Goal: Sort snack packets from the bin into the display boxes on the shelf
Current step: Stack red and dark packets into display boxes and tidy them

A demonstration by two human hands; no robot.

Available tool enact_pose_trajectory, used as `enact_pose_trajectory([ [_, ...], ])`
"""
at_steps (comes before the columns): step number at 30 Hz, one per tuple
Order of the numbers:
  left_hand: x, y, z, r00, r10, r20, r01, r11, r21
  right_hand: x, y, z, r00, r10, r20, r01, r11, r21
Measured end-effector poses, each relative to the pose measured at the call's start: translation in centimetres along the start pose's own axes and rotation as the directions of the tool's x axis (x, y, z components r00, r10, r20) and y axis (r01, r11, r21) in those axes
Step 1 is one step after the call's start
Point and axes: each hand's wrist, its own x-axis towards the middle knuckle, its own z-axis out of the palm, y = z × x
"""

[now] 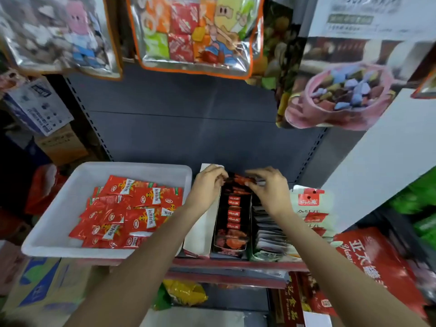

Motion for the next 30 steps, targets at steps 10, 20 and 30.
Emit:
enact_pose_trajectory([
  [10,0.1,1.6,-0.8,0.987,0.162,-0.012,-0.157,0.969,0.193,0.4,0.2,-0.1,0.999,-0.013,0.045,0.018,0.993,-0.115],
  [20,0.1,1.0,0.8,0.996,-0.046,0.080,0.019,0.952,0.306,0.3,0.0,1.7,0.990,-0.079,0.118,0.125,0.878,-0.462],
  [30,-2.5,-1.5,-3.2,0.988,-0.100,-0.114,0.111,0.990,0.086,-1.1,-4.2,2.8,0.987,-0.145,0.063,0.154,0.973,-0.173],
])
